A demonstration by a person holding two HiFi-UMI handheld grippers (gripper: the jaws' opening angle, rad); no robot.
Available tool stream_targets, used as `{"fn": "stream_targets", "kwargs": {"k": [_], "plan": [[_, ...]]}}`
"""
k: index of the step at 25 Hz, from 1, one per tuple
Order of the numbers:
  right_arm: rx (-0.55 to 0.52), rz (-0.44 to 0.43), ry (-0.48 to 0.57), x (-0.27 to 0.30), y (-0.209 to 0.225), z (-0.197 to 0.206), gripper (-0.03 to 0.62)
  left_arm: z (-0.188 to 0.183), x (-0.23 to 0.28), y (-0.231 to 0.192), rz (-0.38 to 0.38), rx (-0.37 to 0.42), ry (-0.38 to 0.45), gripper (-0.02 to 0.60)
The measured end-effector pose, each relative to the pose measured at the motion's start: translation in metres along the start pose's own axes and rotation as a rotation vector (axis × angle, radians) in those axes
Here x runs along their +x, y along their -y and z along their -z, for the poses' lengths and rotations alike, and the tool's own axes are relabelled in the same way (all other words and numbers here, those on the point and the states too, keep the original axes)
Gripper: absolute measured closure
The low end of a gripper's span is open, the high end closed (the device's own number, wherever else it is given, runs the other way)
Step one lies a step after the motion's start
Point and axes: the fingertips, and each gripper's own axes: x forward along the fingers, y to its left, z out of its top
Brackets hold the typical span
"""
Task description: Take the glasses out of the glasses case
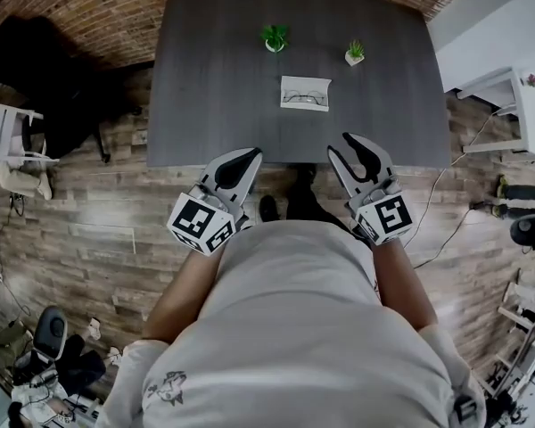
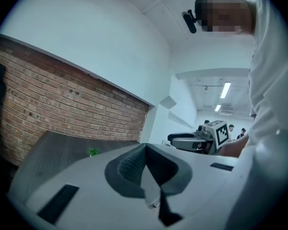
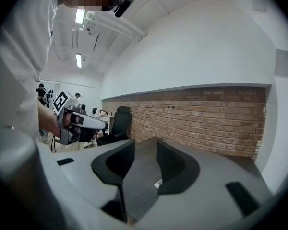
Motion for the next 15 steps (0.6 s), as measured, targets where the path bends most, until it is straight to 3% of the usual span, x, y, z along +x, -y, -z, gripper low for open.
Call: {"fn": "stream_targets", "kwargs": {"k": [15], "plan": [[0.019,-0.071,-0.030,0.045,0.025,0.018,0.442,0.006,0.012,-0.031,-0.059,-0.013,-0.036,0.571]]}}
